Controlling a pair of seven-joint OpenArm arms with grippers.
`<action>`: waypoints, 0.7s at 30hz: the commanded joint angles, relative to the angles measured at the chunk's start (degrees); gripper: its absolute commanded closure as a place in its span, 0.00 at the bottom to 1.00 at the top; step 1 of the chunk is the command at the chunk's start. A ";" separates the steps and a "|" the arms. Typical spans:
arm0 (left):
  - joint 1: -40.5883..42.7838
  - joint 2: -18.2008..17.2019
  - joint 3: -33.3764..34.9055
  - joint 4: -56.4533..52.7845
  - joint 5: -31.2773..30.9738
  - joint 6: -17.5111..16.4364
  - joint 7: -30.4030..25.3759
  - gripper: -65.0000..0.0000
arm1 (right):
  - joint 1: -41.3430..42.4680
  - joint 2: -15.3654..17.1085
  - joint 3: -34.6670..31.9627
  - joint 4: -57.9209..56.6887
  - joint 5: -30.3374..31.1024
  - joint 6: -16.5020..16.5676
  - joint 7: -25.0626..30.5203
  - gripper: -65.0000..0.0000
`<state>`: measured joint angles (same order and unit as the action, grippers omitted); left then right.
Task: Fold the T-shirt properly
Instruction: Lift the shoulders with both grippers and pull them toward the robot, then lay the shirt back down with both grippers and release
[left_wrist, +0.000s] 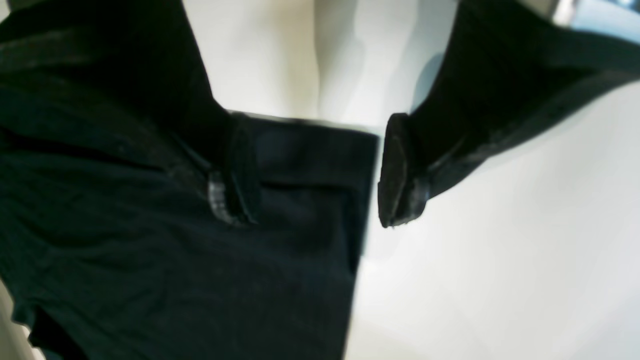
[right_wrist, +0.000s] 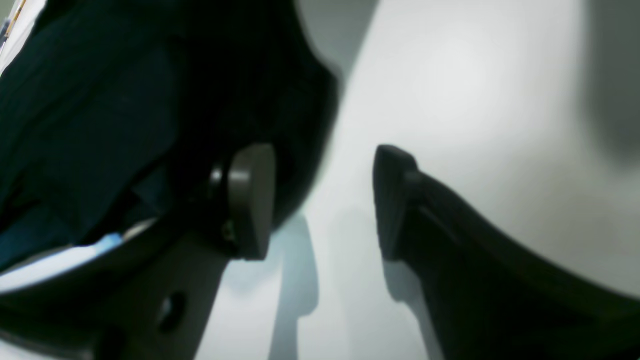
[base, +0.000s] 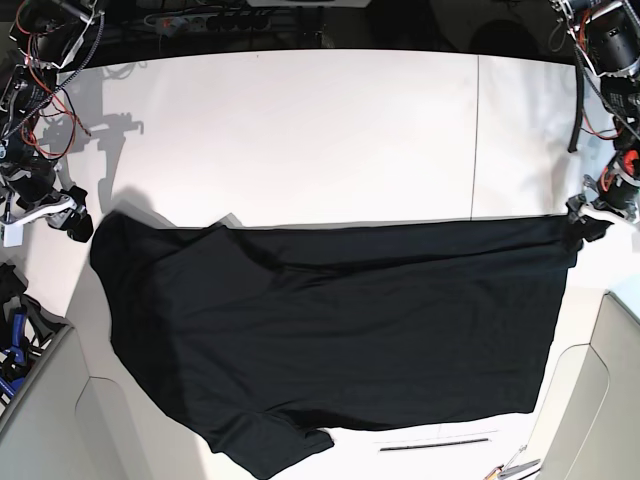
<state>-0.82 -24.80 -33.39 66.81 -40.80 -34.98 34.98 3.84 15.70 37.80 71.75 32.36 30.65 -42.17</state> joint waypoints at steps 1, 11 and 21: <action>-0.94 -0.70 -0.28 -0.33 0.22 0.24 -2.43 0.38 | 1.44 1.09 0.20 -0.26 1.16 0.42 2.19 0.52; -1.38 0.35 0.68 -6.80 3.34 1.99 -8.63 0.38 | 3.45 0.33 -3.91 -10.01 4.72 1.11 4.44 0.52; -1.73 0.35 8.24 -6.80 5.57 2.01 -10.95 0.47 | 6.97 -3.87 -11.02 -10.01 4.33 1.90 5.49 0.59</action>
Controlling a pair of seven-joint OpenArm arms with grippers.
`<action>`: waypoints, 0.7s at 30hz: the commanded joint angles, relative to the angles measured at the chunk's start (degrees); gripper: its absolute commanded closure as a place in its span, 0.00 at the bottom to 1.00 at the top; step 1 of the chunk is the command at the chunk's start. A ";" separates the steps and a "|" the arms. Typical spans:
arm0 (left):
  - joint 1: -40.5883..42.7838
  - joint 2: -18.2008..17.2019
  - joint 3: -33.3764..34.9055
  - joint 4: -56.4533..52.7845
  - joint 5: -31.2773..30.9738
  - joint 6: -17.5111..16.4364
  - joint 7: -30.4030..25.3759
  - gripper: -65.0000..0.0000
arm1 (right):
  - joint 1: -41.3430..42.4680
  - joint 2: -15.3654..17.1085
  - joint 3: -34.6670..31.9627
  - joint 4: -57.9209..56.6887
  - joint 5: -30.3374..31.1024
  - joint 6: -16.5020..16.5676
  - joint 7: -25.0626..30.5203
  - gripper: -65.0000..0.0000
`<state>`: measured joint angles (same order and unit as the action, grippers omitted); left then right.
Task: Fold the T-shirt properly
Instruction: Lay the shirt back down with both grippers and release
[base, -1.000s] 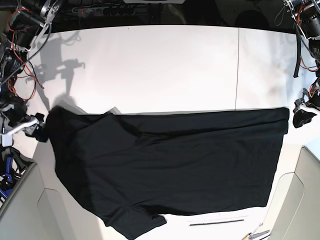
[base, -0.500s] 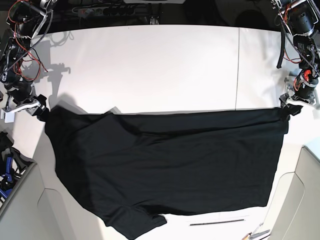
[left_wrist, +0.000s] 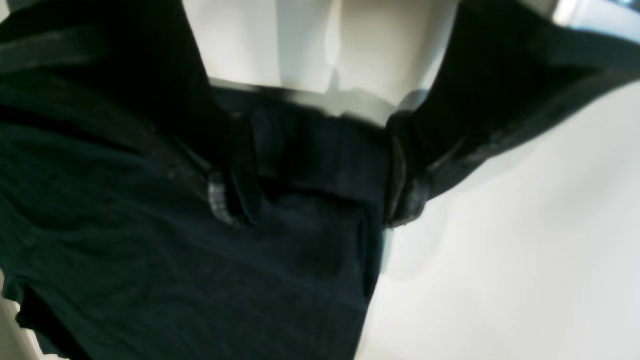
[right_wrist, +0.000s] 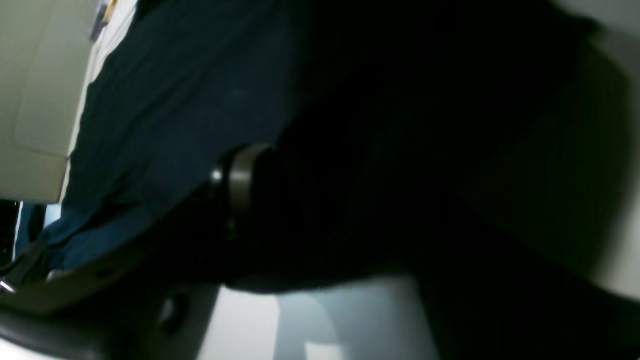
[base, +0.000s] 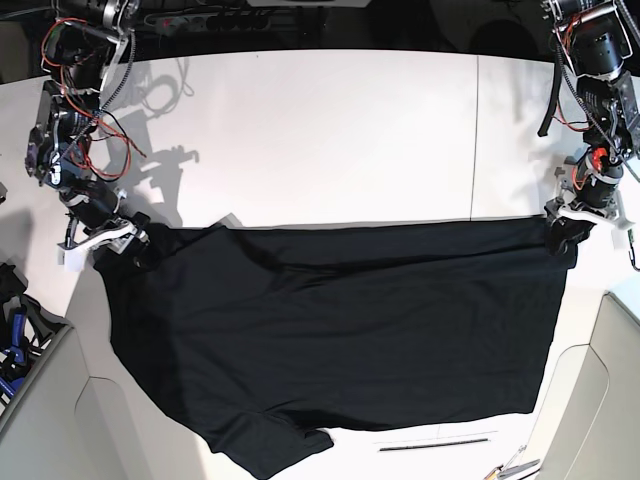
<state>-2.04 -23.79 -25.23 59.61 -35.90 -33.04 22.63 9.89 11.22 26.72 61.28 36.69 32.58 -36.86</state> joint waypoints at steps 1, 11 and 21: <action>-0.50 -0.66 0.20 0.39 1.18 0.04 1.38 0.58 | 1.16 0.33 -0.04 0.48 -0.63 -0.02 0.17 0.67; 0.46 -1.16 -0.07 7.19 1.31 -2.82 7.13 1.00 | 0.52 0.35 1.29 4.37 -1.66 0.15 -5.33 1.00; 13.84 -1.11 -3.76 24.46 -2.51 -2.12 10.12 1.00 | -13.25 0.55 5.90 23.12 5.81 0.24 -11.89 1.00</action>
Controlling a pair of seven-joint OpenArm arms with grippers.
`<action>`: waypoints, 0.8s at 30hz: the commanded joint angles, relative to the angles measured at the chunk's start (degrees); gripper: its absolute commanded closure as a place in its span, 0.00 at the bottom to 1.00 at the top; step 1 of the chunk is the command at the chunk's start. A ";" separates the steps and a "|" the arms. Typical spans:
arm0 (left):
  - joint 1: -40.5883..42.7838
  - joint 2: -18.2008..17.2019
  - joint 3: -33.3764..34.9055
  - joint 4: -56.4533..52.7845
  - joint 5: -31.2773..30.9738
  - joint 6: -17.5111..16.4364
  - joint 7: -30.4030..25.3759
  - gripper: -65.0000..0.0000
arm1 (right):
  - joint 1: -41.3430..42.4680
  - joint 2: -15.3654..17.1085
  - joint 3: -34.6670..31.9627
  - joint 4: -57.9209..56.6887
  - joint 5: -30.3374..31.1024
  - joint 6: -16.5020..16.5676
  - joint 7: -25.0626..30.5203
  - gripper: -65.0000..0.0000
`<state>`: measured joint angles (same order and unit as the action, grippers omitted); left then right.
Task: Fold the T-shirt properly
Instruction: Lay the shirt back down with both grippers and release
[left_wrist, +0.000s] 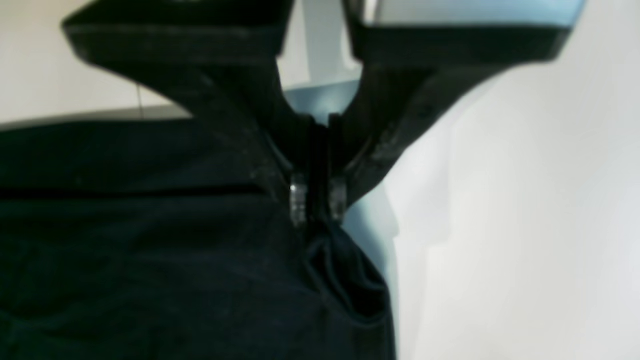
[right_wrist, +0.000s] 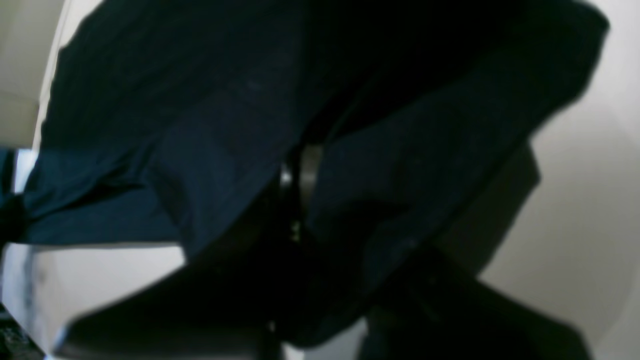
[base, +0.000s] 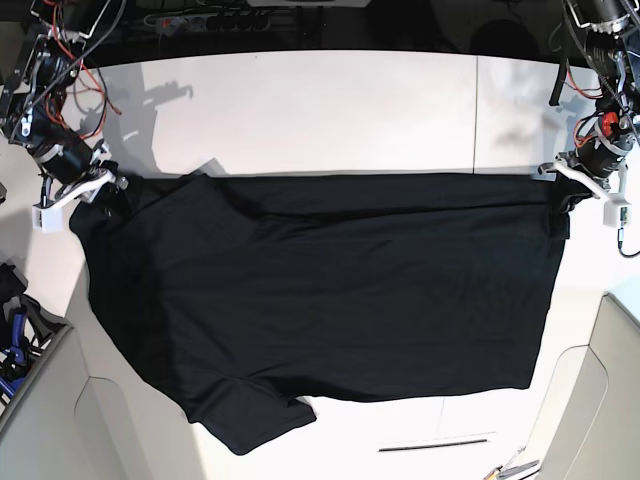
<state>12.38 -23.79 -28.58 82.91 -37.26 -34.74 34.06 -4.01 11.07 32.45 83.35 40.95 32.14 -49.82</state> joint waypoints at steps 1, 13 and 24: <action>0.74 -1.11 -0.72 2.47 -1.79 -0.42 -0.90 1.00 | -0.79 0.70 0.17 2.32 1.60 0.68 1.03 1.00; 16.61 -0.76 -0.81 16.59 -3.17 3.23 0.70 1.00 | -14.53 1.18 3.61 9.57 5.84 0.70 -0.66 1.00; 20.17 0.55 -0.81 19.78 -2.32 3.23 0.96 1.00 | -18.10 1.18 8.50 9.57 8.94 0.66 -2.75 1.00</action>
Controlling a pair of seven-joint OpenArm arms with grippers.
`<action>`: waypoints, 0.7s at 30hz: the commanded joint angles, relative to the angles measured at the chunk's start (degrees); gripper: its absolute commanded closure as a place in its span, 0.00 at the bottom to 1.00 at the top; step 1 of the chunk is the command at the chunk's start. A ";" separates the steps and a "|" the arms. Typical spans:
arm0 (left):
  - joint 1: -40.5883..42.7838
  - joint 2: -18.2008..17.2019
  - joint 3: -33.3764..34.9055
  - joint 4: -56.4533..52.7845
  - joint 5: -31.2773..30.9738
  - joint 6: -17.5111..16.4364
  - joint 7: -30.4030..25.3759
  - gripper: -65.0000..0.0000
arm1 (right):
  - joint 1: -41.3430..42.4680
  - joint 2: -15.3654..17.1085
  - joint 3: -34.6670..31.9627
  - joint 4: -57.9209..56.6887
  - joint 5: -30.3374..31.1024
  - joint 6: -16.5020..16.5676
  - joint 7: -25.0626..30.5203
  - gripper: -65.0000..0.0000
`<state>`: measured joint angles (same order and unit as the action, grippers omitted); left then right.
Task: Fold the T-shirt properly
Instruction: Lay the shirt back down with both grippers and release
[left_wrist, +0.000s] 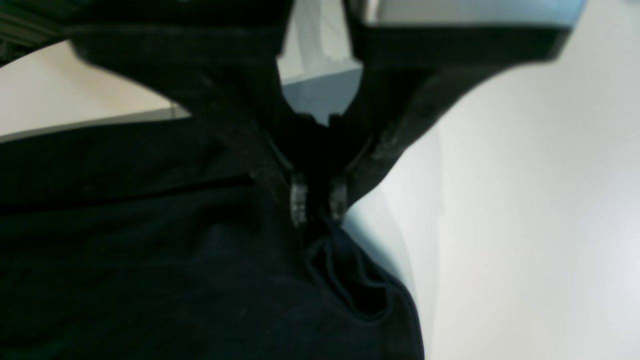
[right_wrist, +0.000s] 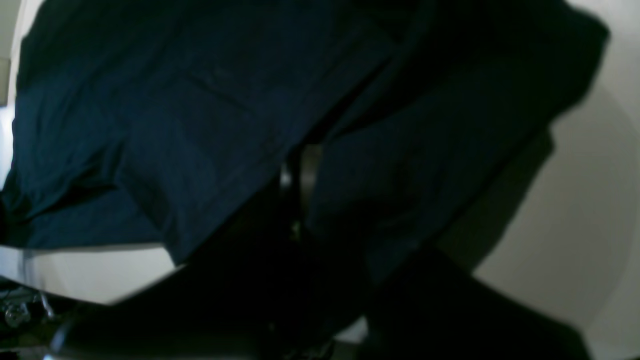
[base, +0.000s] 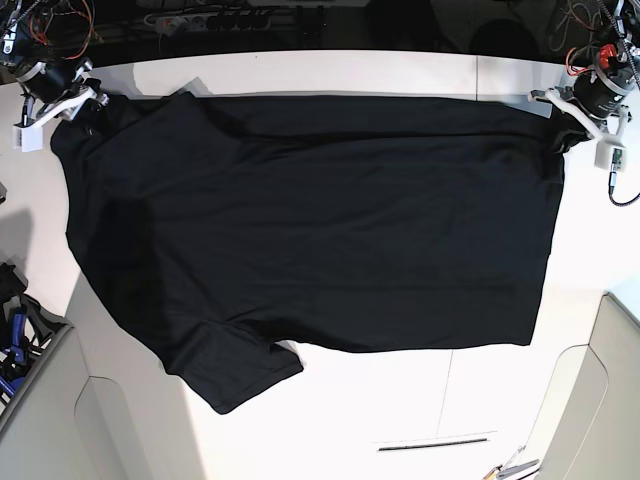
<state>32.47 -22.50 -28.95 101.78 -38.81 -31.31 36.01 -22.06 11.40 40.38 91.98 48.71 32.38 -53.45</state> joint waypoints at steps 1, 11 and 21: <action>0.09 -0.28 -0.46 0.92 -0.74 -0.17 -0.96 1.00 | -0.04 0.83 0.94 0.94 1.27 0.42 0.81 1.00; 0.07 0.46 -2.93 0.92 -1.09 2.16 3.26 0.54 | 0.24 0.85 6.12 1.05 4.48 0.44 -1.86 0.42; -2.19 0.42 -14.82 1.03 -8.57 0.13 4.61 0.54 | 5.77 4.85 15.58 1.09 4.13 0.44 -0.28 0.42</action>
<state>30.39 -21.12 -43.38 101.80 -46.65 -30.68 41.39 -16.49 15.14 55.51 91.98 51.83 32.38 -55.20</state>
